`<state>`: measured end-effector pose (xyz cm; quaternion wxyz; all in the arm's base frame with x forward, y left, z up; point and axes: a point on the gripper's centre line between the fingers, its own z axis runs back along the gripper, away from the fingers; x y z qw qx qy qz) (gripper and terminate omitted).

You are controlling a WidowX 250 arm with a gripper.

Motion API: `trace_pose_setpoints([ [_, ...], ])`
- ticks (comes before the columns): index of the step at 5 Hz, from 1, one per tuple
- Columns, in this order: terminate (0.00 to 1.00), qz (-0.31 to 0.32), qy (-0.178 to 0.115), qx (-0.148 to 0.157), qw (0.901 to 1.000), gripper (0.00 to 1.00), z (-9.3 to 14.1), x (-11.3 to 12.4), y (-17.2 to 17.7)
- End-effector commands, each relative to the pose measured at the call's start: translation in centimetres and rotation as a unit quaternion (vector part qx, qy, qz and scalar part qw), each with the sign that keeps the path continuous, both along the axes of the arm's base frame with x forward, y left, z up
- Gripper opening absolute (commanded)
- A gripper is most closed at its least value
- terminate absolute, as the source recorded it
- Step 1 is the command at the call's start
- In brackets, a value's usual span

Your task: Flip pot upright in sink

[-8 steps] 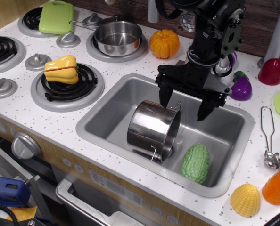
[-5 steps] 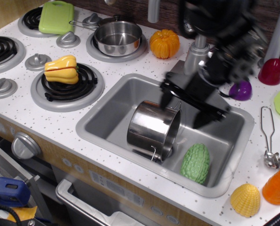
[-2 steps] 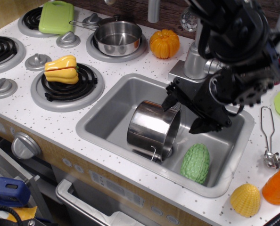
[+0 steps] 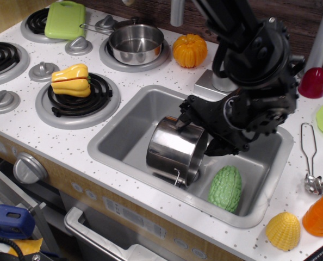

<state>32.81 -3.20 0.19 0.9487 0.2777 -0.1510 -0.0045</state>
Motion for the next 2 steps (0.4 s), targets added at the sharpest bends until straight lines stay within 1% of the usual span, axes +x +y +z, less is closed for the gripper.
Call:
trace_pose_setpoints([
  [1,0.00,-0.005,-0.017,0.011,0.9998,1.00,0.4,0.6,1.2],
  [2,0.00,-0.001,-0.016,0.011,0.9998,0.00,0.4,0.3,2.5],
])
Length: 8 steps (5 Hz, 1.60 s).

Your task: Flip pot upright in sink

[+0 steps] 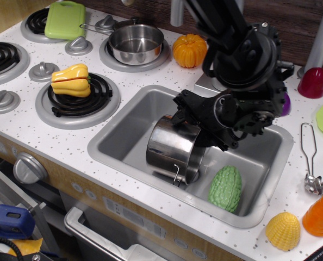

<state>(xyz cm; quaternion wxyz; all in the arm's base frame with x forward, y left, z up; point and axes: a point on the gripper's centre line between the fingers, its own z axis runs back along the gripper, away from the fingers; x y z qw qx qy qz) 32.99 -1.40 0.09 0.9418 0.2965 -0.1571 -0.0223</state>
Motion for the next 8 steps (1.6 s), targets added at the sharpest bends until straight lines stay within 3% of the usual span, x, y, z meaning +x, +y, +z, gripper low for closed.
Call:
trace_pose_setpoints([
  [1,0.00,0.021,-0.015,-0.017,0.9995,0.00,0.5,-0.3,1.6],
  [2,0.00,0.028,-0.010,-0.040,0.9987,0.00,0.6,-0.6,2.8],
  [3,0.00,0.041,0.002,-0.107,0.9934,0.00,0.9,-0.8,3.9],
  [4,0.00,0.041,0.008,-0.150,0.9879,0.00,0.5,-0.6,4.5],
  [6,0.00,0.034,-0.005,-0.208,0.9776,0.00,-0.2,-0.1,5.2],
  [7,0.00,0.024,-0.047,-0.265,0.9628,1.00,-0.8,0.2,5.4],
  [8,1.00,0.024,-0.047,-0.265,0.9628,1.00,-0.8,0.2,5.4],
])
